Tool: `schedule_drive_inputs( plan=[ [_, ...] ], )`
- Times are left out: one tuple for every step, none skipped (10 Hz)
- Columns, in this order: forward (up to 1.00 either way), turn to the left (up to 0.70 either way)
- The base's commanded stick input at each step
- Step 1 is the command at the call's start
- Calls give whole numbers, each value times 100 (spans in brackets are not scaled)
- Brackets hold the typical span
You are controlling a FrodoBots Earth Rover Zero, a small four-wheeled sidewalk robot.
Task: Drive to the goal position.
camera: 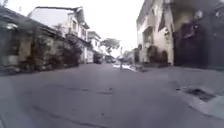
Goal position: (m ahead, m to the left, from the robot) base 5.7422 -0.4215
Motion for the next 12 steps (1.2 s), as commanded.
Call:
schedule_drive_inputs(
  plan=[
    [100,0],
    [100,0],
    [100,0],
    [100,0],
    [100,0],
    [100,0],
    [100,0],
    [100,0],
    [100,0],
    [100,0],
    [100,0],
    [100,0]
  ],
)
